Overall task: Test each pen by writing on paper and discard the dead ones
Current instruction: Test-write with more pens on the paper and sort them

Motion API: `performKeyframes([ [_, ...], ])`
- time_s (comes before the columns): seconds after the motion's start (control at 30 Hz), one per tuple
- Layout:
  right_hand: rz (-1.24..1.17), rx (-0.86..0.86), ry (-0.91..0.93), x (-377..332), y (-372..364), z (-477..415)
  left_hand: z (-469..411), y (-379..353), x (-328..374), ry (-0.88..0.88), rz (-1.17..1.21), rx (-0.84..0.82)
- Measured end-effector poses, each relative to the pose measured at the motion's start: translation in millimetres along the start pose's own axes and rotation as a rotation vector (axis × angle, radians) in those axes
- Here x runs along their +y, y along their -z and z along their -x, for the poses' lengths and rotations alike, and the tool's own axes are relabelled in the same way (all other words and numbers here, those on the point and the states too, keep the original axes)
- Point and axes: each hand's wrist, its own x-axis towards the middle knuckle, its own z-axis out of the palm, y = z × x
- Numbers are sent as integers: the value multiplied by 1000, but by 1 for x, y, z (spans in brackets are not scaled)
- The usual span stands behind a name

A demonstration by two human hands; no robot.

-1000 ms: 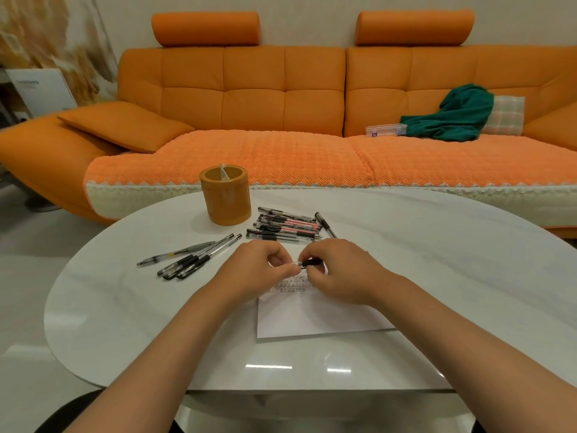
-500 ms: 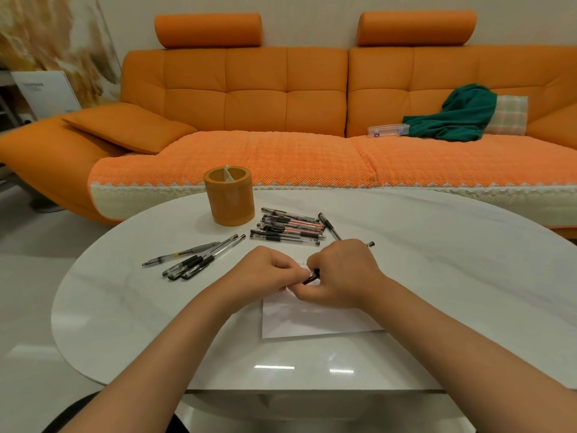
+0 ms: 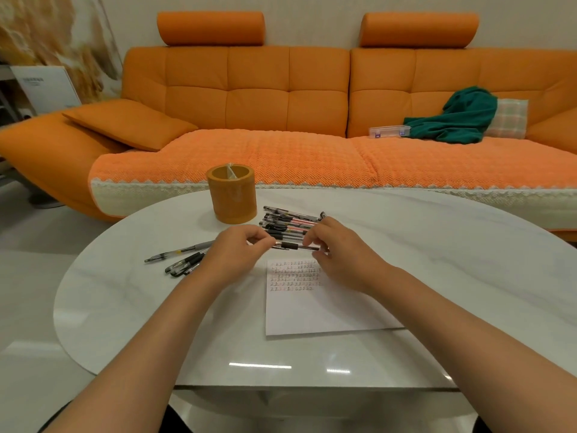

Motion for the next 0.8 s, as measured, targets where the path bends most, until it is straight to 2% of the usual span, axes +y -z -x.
performKeyframes([
  [0.23, 84, 54, -44, 0, -7, -16, -4, 17, -32, -22, -441, 127],
  [0.47, 225, 61, -40, -11, -24, -36, -1, 29, -57, -9, -690, 73],
  [0.8, 384, 86, 20, -11, -39, -46, -3, 28, -66, -34, -641, 94],
])
